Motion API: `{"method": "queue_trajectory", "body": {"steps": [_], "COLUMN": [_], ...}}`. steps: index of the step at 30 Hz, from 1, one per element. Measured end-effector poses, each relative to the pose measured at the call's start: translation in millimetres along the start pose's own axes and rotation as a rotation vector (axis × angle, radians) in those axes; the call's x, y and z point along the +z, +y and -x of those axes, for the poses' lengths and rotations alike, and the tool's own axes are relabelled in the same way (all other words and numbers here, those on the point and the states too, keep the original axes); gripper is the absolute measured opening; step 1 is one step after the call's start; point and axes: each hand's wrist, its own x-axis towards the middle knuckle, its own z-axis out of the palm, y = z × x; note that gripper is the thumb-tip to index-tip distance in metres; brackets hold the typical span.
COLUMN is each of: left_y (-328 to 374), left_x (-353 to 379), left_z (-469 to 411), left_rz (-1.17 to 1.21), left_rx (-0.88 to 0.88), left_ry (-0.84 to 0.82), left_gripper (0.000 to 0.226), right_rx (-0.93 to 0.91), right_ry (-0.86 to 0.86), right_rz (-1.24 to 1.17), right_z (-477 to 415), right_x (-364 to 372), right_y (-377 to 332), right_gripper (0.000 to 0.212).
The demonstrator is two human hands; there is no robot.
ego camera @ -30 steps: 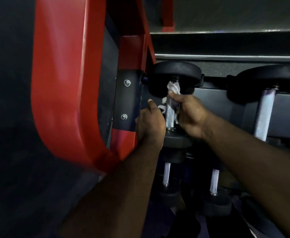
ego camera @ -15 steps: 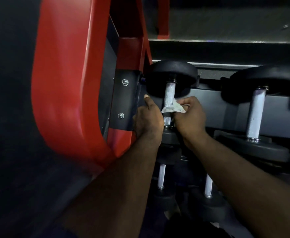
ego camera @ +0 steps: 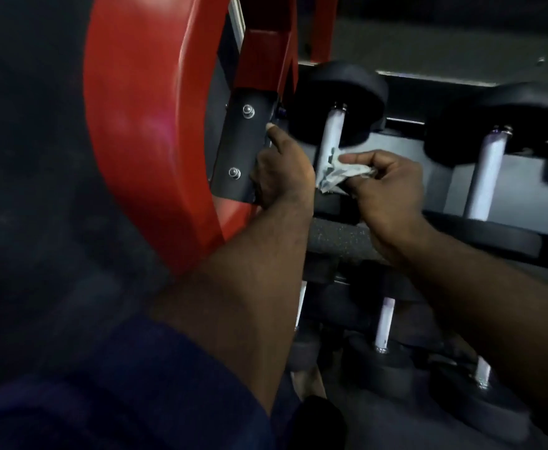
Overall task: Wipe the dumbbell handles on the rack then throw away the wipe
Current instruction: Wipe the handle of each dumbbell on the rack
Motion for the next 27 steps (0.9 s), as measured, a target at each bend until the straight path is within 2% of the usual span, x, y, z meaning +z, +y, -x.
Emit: {"method": "queue_trajectory", "body": {"steps": [2, 6, 12, 16, 18, 21, 23, 25, 26, 27], "left_y": [-15, -92, -209, -287, -321, -366, -394, -417, -423, -429], "left_x": [0, -13, -42, -41, -36, -25, -7, 10, 19, 26], "left_z": [10, 60, 96, 90, 78, 51, 30, 12, 6, 3], "left_rz": [0.067, 0.167, 0.12, 0.104, 0.037, -0.118, -0.202, -0.183, -0.176, -0.171], "left_rx": [0.081, 0.163, 0.044, -0.052, -0.081, -0.083, -0.091, -0.099, -0.093, -0.103], "left_ry": [-0.022, -0.085, -0.123, -0.152, -0.148, -0.163, -0.162, -0.167, -0.146, -0.147], "left_gripper": [0.067, 0.056, 0.041, 0.059, 0.059, 0.038, 0.035, 0.038, 0.038, 0.039], "right_rx": [-0.043, 0.079, 0.229, 0.395, 0.512, 0.632, 0.661, 0.642, 0.59, 0.529], "right_ry": [0.005, -0.031, -0.077, -0.022, 0.004, 0.035, 0.051, 0.087, 0.135, 0.174], "right_rz": [-0.105, -0.466, -0.347, -0.311, -0.399, -0.57, -0.576, -0.555, -0.461, -0.266], "right_z": [23, 78, 146, 174, 180, 184, 180, 172, 164, 157], "right_x": [-12, -33, -61, -49, -34, -3, 18, 43, 56, 64], "right_y": [-3, 15, 97, 174, 211, 250, 278, 303, 319, 331], "right_gripper": [0.029, 0.027, 0.028, 0.022, 0.021, 0.009, 0.026, 0.038, 0.041, 0.044]}}
